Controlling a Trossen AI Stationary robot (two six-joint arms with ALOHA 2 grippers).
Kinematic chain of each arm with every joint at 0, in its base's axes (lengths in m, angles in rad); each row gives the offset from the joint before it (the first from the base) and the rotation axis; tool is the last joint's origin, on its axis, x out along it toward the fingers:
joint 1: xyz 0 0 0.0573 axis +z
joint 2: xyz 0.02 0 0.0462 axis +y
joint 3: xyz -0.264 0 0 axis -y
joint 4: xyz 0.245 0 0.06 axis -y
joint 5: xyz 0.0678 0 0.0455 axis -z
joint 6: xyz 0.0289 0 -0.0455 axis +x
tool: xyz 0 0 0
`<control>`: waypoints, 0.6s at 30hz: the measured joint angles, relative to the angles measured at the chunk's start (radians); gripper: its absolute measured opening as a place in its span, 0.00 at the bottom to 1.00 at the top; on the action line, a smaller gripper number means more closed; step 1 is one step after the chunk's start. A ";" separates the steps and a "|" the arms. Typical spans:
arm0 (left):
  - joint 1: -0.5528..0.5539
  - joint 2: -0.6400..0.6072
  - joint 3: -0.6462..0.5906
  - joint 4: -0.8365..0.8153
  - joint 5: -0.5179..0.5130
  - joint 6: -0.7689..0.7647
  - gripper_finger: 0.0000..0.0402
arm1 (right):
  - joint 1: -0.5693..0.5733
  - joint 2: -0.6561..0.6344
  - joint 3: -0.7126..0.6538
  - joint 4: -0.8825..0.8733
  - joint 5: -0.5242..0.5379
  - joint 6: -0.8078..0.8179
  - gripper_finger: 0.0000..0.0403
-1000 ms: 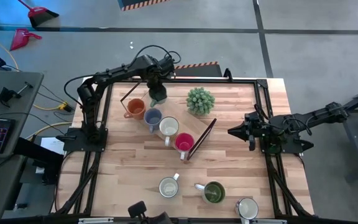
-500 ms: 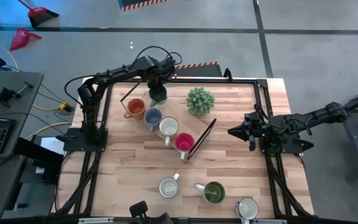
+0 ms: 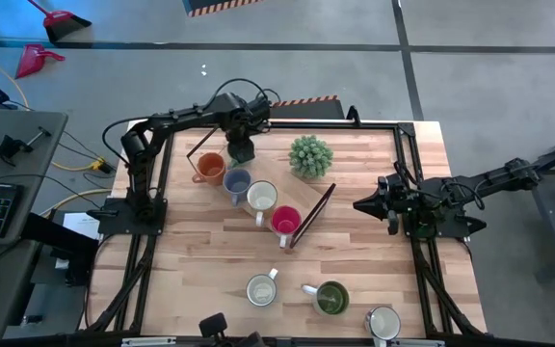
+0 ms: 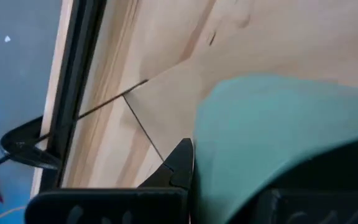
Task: Place coffee mugs
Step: Put the light green mug on the shelf
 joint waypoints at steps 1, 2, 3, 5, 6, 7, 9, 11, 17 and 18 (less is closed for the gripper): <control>0.000 0.000 0.000 0.010 -0.001 0.003 0.02 | 0.000 0.000 0.000 0.000 0.000 -0.006 0.04; 0.000 0.000 0.001 0.022 -0.001 0.004 0.02 | 0.000 0.000 0.000 0.000 0.000 -0.012 0.04; 0.000 0.000 0.001 0.034 0.000 0.004 0.02 | 0.000 0.000 0.000 0.000 0.000 -0.014 0.04; 0.000 0.000 0.001 0.034 0.027 0.004 0.02 | 0.000 0.000 0.000 0.000 0.000 -0.016 0.04; 0.001 0.000 0.001 0.025 0.041 0.004 0.02 | 0.000 0.000 0.000 0.000 0.000 -0.016 0.04; 0.001 0.000 0.001 0.021 0.052 0.008 0.02 | 0.000 0.000 0.000 0.000 0.000 -0.016 0.04; 0.000 0.000 0.001 0.028 0.066 0.014 0.02 | 0.000 0.000 0.000 0.000 0.000 -0.016 0.04; -0.001 0.000 0.001 0.033 0.072 0.019 0.02 | 0.000 0.000 0.000 0.000 0.000 -0.016 0.04; -0.001 0.000 0.001 0.016 0.102 0.021 0.02 | 0.000 0.000 0.000 0.000 0.000 -0.016 0.04; -0.001 0.000 0.001 0.017 0.101 0.020 0.02 | 0.000 0.000 0.000 0.000 0.000 -0.016 0.04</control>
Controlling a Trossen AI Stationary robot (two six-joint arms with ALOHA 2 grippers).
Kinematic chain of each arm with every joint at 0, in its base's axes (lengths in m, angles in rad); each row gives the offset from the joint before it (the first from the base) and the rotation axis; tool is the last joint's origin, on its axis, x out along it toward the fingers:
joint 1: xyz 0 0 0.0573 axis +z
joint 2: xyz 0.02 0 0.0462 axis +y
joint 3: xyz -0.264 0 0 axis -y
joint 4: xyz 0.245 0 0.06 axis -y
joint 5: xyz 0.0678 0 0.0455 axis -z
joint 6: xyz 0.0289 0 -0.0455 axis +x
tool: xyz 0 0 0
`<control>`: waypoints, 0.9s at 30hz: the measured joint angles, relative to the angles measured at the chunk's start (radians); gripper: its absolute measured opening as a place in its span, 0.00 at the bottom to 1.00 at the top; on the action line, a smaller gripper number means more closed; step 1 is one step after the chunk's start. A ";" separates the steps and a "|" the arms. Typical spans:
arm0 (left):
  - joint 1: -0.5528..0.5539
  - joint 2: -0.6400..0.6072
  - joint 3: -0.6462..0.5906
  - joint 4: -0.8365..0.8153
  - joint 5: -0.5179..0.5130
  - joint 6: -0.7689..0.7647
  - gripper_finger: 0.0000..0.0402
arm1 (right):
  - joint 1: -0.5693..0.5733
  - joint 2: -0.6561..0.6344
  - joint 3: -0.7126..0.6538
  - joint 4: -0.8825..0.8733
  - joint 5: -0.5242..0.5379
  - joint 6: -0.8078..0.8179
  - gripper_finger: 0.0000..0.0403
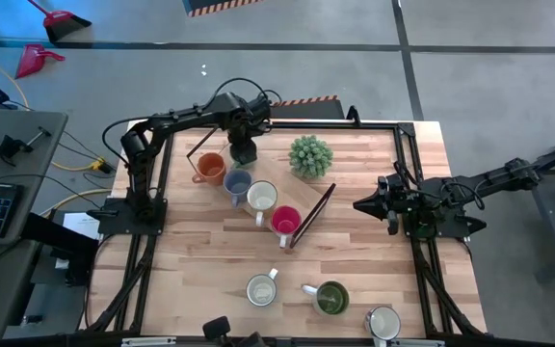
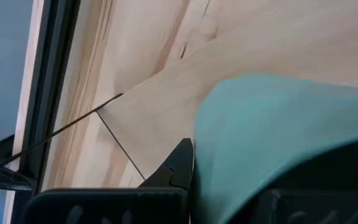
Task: Place coffee mugs
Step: Put the light green mug on the shelf
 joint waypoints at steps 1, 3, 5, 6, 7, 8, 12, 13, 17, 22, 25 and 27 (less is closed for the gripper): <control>0.000 0.000 0.000 0.003 -0.001 -0.002 0.02 | 0.000 0.000 0.000 0.000 0.000 0.000 0.04; 0.000 0.000 0.000 0.008 -0.004 -0.001 0.02 | 0.000 0.000 0.000 0.000 0.000 0.000 0.04; 0.000 0.000 0.000 0.007 -0.004 -0.002 0.03 | 0.000 0.000 0.000 0.000 0.000 0.000 0.04; 0.000 0.000 0.000 0.007 -0.004 -0.001 0.04 | 0.000 0.000 0.000 0.000 0.000 0.000 0.04; 0.000 0.000 0.000 0.008 -0.004 0.001 0.05 | 0.000 0.000 0.000 0.000 0.000 0.000 0.04; 0.000 0.000 0.000 0.007 -0.005 0.003 0.06 | 0.000 0.000 0.000 0.000 0.000 0.000 0.04; 0.000 0.000 0.000 0.006 0.000 0.007 0.06 | 0.000 0.000 0.000 0.000 -0.002 0.000 0.04; 0.000 0.000 0.000 0.006 0.001 0.007 0.05 | 0.000 0.000 0.000 0.000 -0.003 0.000 0.04; 0.000 0.000 0.000 0.006 0.001 0.007 0.04 | 0.000 0.000 0.000 0.000 -0.007 0.000 0.04; 0.000 0.000 0.000 0.006 0.002 0.008 0.06 | 0.000 0.000 0.000 0.000 -0.011 0.000 0.04; 0.000 0.000 0.000 0.005 0.009 0.008 0.07 | 0.000 0.000 0.000 0.000 -0.021 0.000 0.04; 0.001 0.000 -0.001 0.005 0.015 0.016 0.08 | 0.000 0.000 0.000 0.000 -0.025 0.000 0.04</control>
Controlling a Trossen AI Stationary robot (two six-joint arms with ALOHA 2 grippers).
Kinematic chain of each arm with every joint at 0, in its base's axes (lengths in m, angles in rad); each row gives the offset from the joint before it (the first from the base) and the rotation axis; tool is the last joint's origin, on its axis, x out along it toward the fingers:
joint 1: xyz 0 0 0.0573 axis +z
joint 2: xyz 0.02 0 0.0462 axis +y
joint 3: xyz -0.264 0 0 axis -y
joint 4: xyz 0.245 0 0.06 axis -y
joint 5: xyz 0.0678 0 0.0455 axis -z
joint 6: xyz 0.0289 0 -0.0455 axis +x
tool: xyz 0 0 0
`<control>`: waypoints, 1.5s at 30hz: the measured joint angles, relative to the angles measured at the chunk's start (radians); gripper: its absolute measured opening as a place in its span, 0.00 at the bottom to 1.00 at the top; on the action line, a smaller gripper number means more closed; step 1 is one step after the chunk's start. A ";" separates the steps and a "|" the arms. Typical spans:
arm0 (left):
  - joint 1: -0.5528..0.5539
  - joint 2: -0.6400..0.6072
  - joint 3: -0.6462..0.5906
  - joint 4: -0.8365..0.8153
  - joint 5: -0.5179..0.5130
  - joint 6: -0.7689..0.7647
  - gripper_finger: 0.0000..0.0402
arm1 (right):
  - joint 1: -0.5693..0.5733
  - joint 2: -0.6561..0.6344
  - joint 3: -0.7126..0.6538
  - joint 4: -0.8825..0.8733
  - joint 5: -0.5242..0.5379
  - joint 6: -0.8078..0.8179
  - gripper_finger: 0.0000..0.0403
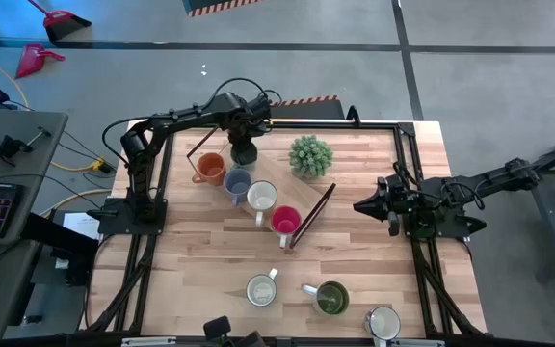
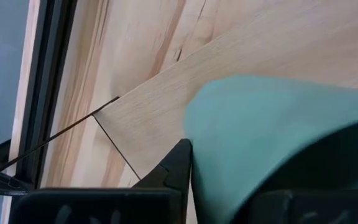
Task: Place coffee mugs
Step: Put the light green mug on the shelf
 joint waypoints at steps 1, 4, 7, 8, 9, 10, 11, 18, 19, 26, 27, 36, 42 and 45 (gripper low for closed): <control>0.000 -0.002 -0.003 0.002 0.000 0.001 0.08 | 0.000 0.000 0.000 0.000 -0.001 0.000 0.04; 0.000 -0.003 -0.020 0.002 -0.003 0.006 0.08 | 0.000 0.000 0.000 0.000 -0.001 0.000 0.04; 0.000 -0.006 -0.040 0.005 -0.019 0.018 0.08 | 0.000 0.000 0.000 0.000 -0.001 0.000 0.04; -0.001 -0.006 -0.044 0.004 -0.025 0.019 0.08 | 0.000 0.000 0.000 0.001 -0.001 0.000 0.04; -0.001 -0.006 -0.044 0.004 -0.031 0.019 0.08 | 0.000 0.000 0.000 0.002 -0.003 0.000 0.04; -0.001 -0.006 -0.044 0.007 -0.040 0.020 0.08 | 0.000 0.000 0.000 0.004 -0.003 0.000 0.04; -0.001 -0.006 -0.043 0.010 -0.043 0.025 0.08 | 0.000 0.000 0.000 0.004 -0.004 0.000 0.04; 0.003 -0.001 -0.012 0.014 -0.022 0.016 0.08 | 0.000 0.000 0.000 0.004 -0.004 0.000 0.04; 0.003 -0.001 -0.012 0.011 -0.022 0.012 0.08 | 0.000 0.000 0.000 0.004 -0.004 0.000 0.04; 0.002 -0.001 -0.012 -0.022 -0.028 -0.007 0.08 | 0.000 0.000 0.000 0.004 -0.005 0.000 0.04; 0.002 -0.001 -0.012 -0.025 -0.030 -0.006 0.08 | 0.000 0.000 0.000 0.004 -0.006 0.000 0.04; 0.002 -0.001 -0.012 -0.027 -0.034 0.015 0.08 | 0.000 0.000 0.000 0.005 -0.042 0.000 0.04; 0.002 -0.001 -0.011 -0.031 -0.046 0.015 0.13 | 0.000 0.000 0.000 0.005 -0.046 -0.027 0.04; 0.002 -0.001 -0.011 -0.032 -0.061 0.011 0.21 | 0.000 0.000 0.000 0.005 -0.046 -0.027 0.04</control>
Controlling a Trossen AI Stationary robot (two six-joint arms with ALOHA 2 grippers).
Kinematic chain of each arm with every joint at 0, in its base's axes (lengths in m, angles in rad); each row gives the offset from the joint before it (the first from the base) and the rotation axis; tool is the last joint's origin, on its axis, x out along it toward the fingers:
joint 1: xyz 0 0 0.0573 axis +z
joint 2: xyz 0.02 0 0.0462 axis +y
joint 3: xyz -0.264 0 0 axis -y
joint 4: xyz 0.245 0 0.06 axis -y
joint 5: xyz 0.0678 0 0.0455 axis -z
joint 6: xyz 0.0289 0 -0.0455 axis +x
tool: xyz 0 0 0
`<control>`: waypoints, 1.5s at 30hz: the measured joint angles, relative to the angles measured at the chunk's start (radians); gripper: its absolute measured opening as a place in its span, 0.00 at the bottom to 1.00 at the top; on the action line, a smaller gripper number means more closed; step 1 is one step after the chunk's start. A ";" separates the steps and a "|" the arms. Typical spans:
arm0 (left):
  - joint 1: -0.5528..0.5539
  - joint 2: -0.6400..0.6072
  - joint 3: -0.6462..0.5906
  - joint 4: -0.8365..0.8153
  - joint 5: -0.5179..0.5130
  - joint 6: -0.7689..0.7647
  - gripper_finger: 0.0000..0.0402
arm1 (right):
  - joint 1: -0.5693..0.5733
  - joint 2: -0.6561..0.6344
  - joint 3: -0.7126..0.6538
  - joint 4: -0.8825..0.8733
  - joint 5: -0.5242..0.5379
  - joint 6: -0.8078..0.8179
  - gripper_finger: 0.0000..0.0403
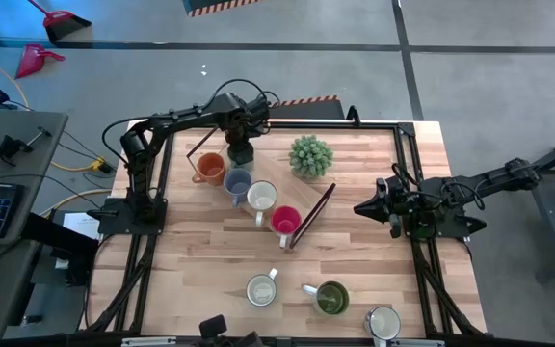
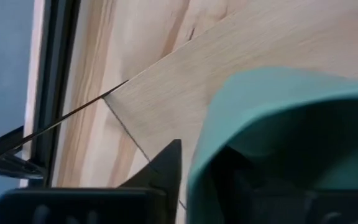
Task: Place coffee mugs
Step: Put the light green mug on the shelf, then put the left blue patterned mug on the shelf
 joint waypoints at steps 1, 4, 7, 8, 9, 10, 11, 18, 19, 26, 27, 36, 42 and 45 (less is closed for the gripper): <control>0.000 0.000 0.000 0.000 -0.006 -0.002 0.23 | 0.000 0.000 0.000 0.000 0.000 0.000 0.04; -0.001 0.000 0.000 -0.013 0.006 -0.003 0.32 | 0.000 0.000 0.000 0.000 0.000 0.000 0.04; -0.005 0.000 0.000 -0.026 0.007 -0.012 0.38 | 0.000 0.000 0.000 0.000 0.000 -0.008 0.04; -0.007 0.000 0.000 -0.027 0.005 -0.014 0.40 | 0.000 0.000 0.000 0.000 0.000 -0.008 0.04; -0.007 -0.001 0.000 -0.027 0.003 -0.014 0.41 | 0.000 0.000 0.000 0.000 0.000 -0.008 0.04; -0.007 -0.002 0.000 -0.028 0.003 -0.018 0.43 | 0.000 0.000 0.000 0.000 0.000 -0.008 0.04; -0.008 -0.006 0.000 -0.028 0.003 -0.020 0.43 | 0.000 0.000 0.000 0.000 0.000 -0.008 0.04; -0.007 -0.075 0.001 -0.024 -0.004 -0.019 0.45 | 0.000 0.000 0.000 0.000 0.000 -0.010 0.04; -0.007 -0.089 0.001 -0.024 -0.004 -0.019 0.45 | 0.000 0.000 0.000 0.000 0.000 -0.010 0.04; -0.015 -0.206 0.001 0.000 0.071 -0.040 0.45 | 0.000 0.000 0.000 0.000 0.000 -0.012 0.04; -0.017 -0.228 0.001 0.009 0.095 -0.048 0.45 | 0.000 0.000 0.000 0.000 0.000 -0.018 0.04; -0.054 -0.421 0.002 0.007 0.180 -0.087 0.45 | 0.000 0.000 0.000 0.000 0.001 -0.098 0.04; -0.141 -0.501 0.001 0.006 0.214 -0.176 0.45 | 0.000 0.000 0.000 0.102 0.008 -0.216 0.04; -0.208 -0.529 0.000 -0.020 0.241 -0.229 0.45 | 0.000 -0.001 0.000 0.126 0.008 -0.283 0.04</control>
